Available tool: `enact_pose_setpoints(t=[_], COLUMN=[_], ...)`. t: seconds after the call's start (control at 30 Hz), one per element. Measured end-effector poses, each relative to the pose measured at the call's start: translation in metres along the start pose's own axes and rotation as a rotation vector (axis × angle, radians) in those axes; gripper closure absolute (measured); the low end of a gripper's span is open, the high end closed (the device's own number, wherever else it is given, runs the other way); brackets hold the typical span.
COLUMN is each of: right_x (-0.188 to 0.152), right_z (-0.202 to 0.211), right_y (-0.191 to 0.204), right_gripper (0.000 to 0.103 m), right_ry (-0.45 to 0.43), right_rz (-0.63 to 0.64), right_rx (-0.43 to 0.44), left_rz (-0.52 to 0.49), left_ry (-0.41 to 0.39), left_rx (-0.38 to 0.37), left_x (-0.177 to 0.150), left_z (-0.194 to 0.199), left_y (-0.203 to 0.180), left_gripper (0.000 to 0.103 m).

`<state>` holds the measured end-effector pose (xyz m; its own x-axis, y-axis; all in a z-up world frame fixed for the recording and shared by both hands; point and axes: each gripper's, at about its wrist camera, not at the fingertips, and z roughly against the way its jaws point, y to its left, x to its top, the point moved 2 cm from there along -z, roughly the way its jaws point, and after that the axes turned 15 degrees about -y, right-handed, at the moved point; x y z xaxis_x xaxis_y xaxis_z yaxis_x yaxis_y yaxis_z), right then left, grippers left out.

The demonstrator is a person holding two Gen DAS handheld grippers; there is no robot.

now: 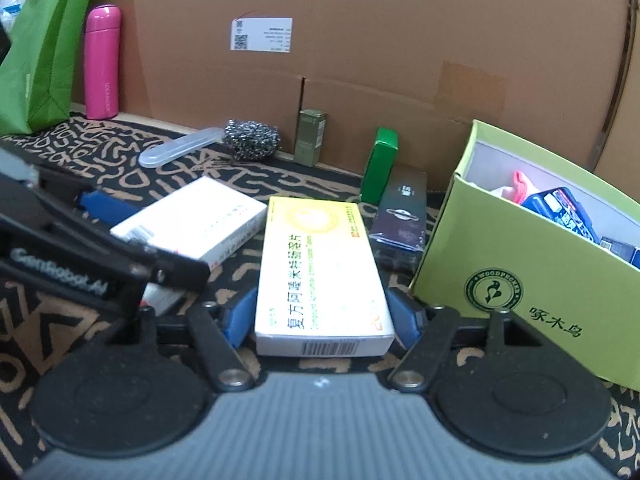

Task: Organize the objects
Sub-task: 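Carry both boxes over the shoe box and open both tools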

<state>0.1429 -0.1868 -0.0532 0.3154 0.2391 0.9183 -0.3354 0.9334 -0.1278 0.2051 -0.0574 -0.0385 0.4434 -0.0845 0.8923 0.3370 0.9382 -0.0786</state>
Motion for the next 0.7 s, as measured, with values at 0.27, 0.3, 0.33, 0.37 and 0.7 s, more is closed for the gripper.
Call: enact_pose_setpoints(t=[0.27, 0.3, 0.33, 0.37, 0.7], right_x=[0.000, 0.000, 0.000, 0.000, 0.004], right_z=[-0.001, -0.002, -0.003, -0.004, -0.011], right_y=[-0.002, -0.002, -0.002, -0.002, 0.014], right_gripper=[0.030, 0.030, 0.030, 0.029, 0.038], right_ry=[0.013, 0.014, 0.013, 0.013, -0.002], right_rz=[-0.088, -0.088, -0.088, -0.090, -0.074], right_rx=[0.080, 0.074, 0.072, 0.070, 0.062], left_rz=[0.018, 0.001, -0.028, -0.055, -0.061], left_ry=[0.012, 0.006, 0.006, 0.003, -0.013], left_rx=[0.122, 0.129, 0.133, 0.137, 0.120], left_x=[-0.001, -0.002, -0.003, -0.005, 0.000], left_z=[0.014, 0.013, 0.011, 0.009, 0.005], left_y=[0.038, 0.037, 0.033, 0.029, 0.018], left_gripper=[0.028, 0.025, 0.020, 0.019, 0.034])
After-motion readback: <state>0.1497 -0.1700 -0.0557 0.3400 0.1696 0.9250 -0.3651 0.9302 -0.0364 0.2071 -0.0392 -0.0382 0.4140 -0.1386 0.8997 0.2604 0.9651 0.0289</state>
